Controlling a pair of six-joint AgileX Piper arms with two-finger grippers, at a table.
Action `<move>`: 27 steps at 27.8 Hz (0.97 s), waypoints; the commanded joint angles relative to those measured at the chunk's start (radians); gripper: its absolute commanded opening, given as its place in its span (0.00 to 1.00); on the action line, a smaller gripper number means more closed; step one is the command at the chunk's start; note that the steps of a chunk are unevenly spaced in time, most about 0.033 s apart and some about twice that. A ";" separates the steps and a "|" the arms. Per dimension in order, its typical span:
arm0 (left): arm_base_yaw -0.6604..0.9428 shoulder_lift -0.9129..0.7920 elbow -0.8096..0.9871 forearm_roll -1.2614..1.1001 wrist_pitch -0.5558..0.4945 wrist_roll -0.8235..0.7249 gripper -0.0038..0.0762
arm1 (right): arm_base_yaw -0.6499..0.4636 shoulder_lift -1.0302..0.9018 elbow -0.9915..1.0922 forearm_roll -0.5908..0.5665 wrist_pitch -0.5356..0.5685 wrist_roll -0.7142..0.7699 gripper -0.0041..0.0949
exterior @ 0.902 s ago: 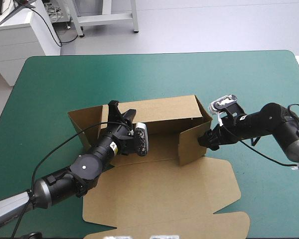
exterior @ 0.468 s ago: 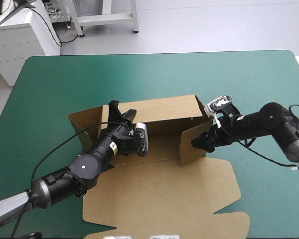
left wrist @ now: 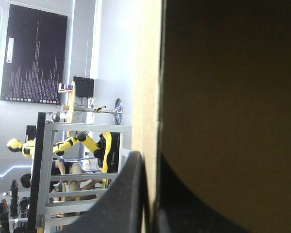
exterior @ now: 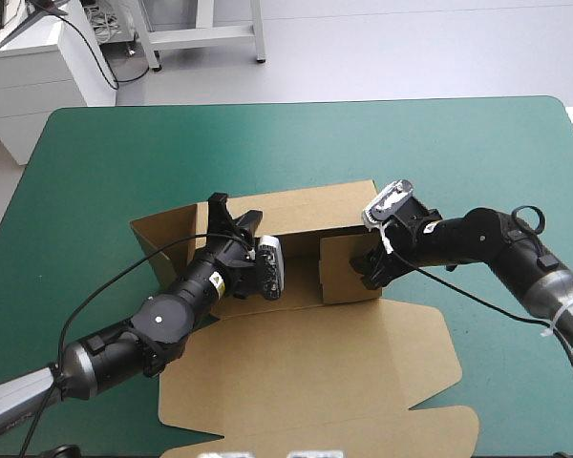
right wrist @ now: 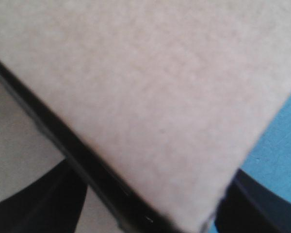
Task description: Fold the box
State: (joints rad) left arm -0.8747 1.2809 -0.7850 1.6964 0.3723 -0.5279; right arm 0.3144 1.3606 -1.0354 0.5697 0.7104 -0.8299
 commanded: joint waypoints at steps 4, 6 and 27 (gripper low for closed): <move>-0.008 -0.020 -0.012 -0.010 -0.166 -0.018 0.04 | 0.007 -0.030 -0.025 0.049 -0.074 -0.005 0.26; -0.008 -0.020 -0.012 -0.010 -0.162 -0.018 0.04 | 0.007 -0.030 -0.025 0.063 -0.058 -0.005 0.12; -0.161 -0.020 -0.189 0.007 -0.068 -0.196 0.69 | 0.007 -0.030 -0.039 -0.513 -0.263 0.727 0.03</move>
State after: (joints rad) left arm -0.9881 1.2870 -0.9323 1.6819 0.2569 -0.7059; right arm 0.3240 1.3652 -1.0317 0.2064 0.5177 -0.2729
